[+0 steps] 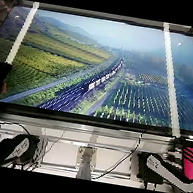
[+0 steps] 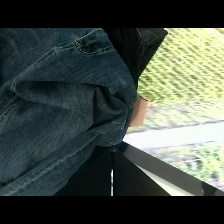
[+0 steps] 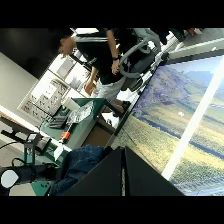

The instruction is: Fold the clothes and pants, and hang the long-sleeved shirts on hangers.

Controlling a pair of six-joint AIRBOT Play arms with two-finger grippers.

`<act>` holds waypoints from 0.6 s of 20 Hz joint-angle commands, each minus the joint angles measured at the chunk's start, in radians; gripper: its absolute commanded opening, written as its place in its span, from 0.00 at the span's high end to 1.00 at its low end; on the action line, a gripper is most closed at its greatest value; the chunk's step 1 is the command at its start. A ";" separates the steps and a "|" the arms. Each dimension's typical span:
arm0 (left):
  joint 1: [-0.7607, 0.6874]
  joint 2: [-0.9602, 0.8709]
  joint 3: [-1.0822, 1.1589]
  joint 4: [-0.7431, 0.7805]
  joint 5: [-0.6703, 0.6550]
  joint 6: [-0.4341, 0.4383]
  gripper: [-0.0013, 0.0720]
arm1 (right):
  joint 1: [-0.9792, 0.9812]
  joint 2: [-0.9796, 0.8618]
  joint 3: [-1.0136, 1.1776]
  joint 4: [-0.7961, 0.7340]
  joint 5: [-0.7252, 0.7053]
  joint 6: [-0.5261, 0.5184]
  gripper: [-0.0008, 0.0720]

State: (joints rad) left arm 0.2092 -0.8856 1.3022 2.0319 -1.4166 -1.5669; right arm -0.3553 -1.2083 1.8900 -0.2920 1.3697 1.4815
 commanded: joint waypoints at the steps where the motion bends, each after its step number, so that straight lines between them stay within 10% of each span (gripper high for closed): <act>1: 0.001 -0.008 0.000 0.002 -0.005 0.001 0.95 | 0.001 0.000 0.001 0.000 0.000 0.000 0.95; 12: 0.085 0.023 -0.389 0.003 0.040 0.005 0.93 | 0.001 0.000 0.001 0.000 0.000 0.000 0.95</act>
State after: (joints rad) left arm 0.2863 -0.8677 1.0103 2.0342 -1.4113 -1.5642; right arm -0.3553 -1.2083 1.8900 -0.2920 1.3689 1.4815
